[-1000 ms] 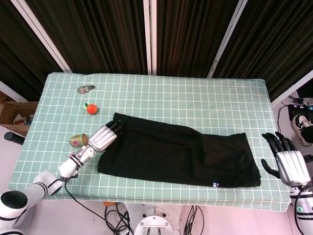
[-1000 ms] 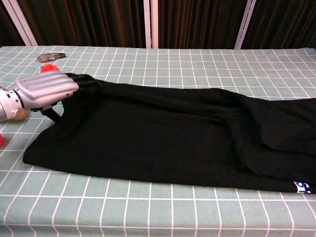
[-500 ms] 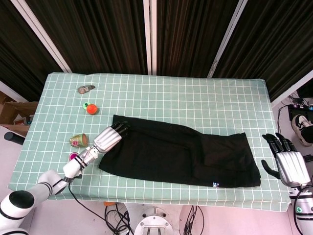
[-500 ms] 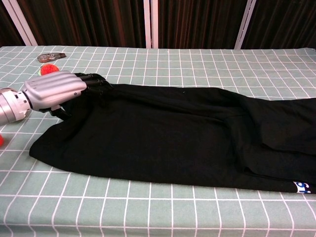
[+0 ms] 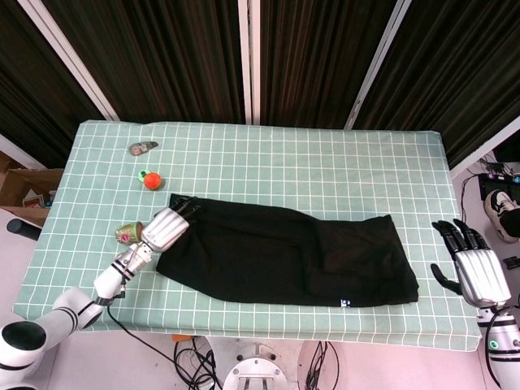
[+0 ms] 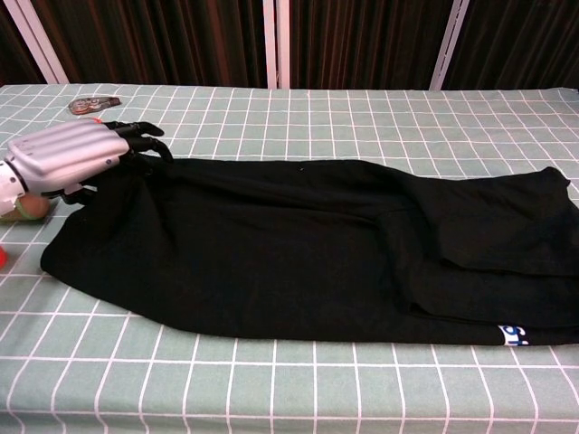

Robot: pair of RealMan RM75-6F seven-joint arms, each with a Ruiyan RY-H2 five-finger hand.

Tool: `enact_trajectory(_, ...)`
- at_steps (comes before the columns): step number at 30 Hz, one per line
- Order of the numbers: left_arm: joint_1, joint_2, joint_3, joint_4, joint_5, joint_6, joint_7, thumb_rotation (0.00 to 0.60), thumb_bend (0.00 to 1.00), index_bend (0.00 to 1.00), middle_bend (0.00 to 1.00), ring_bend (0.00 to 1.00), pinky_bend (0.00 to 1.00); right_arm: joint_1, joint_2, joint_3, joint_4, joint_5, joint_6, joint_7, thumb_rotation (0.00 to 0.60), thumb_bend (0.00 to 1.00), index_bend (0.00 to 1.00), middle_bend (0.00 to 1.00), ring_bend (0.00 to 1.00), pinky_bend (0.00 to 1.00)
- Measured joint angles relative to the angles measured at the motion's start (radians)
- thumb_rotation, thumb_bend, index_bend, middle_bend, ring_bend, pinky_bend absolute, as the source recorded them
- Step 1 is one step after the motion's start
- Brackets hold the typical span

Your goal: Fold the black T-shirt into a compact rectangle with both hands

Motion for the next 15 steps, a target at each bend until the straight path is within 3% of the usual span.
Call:
enact_trajectory(6,0.045,0.095,-0.024,-0.140,-0.033,0.059,0.073,0.600,0.74,0.60,0.22,0.06,0.18,0.002,-0.013,0.006,0.029,-0.013,0.015,0.036,0.600,0.27,0.16,0.17,0.07,0.21)
enact_trajectory(15,0.145,0.331,-0.052,-0.498,-0.095,0.155,0.229,0.600,0.74,0.60,0.22,0.06,0.18,0.002,-0.031,0.013,0.089,-0.032,0.044,0.106,0.600,0.27,0.17,0.17,0.07,0.21)
